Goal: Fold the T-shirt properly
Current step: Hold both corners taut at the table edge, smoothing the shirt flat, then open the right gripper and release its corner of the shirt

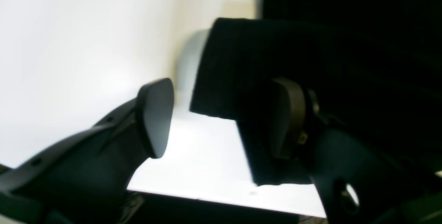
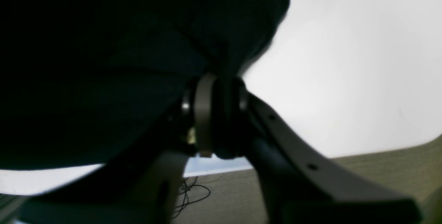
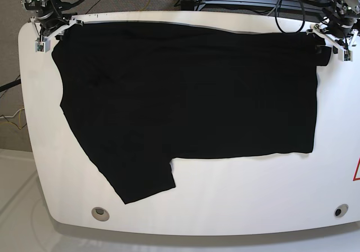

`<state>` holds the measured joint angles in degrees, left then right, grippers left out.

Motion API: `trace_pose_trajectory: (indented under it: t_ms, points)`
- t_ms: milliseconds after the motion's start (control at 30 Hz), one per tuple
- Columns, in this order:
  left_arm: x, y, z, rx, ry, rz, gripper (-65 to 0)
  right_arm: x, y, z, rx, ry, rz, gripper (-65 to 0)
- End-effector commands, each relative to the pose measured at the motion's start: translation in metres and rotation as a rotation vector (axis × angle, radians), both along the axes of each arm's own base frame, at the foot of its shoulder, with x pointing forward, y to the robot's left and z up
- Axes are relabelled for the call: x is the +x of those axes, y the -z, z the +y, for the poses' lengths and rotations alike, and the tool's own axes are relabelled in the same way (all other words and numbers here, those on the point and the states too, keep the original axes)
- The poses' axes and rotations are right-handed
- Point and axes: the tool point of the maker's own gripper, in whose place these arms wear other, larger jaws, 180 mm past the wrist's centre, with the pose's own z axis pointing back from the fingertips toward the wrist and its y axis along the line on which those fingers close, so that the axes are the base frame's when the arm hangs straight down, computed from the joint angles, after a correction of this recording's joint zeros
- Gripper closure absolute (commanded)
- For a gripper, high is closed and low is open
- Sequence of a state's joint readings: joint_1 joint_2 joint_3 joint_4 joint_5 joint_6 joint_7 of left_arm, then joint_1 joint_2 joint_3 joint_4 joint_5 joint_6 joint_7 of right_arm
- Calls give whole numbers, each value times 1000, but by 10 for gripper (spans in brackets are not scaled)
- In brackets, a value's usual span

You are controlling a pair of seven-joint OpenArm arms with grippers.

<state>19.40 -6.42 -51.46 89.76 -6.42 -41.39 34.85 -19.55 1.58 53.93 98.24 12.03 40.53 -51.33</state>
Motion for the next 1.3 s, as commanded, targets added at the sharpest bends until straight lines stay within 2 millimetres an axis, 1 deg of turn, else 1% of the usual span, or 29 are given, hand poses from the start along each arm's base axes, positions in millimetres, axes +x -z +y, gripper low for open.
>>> trace_pose_trajectory:
  t_ms: [0,100,167,233,333,467,733,900,1033,1100,1267]
  points:
    - [14,-25,18,79,-7,-47,-391,-2,-5,-10,-37,3,18,-164]
    - [22,-39,18,111,8,-77,-391,1,-10,-11,-51,-2,8,-242]
    - [27,-47,15,127,20,-95,-392,3,-15,-12,-65,-6,-1,-278]
    - [31,-54,14,142,31,-111,-392,5,-18,-13,-74,-8,-9,-300]
    - [45,-68,9,159,45,-155,-392,7,-22,-13,-82,-11,-17,-300]
    - [47,-65,3,144,42,-146,-392,7,-22,-12,-80,-10,-20,-296]
    - [60,-71,8,146,24,-142,-392,8,-23,-13,-84,-12,-24,-302]
    - [65,-77,12,161,27,-149,-392,15,-37,-14,-118,-25,-52,-304]
    - [65,-77,12,161,30,-149,-392,21,-51,-14,-155,-39,-83,-306]
    - [65,-77,12,161,30,-149,-392,23,-55,-15,-164,-43,-90,-325]
    - [65,-78,13,163,29,-149,-392,27,-63,-15,-185,-51,-106,-408]
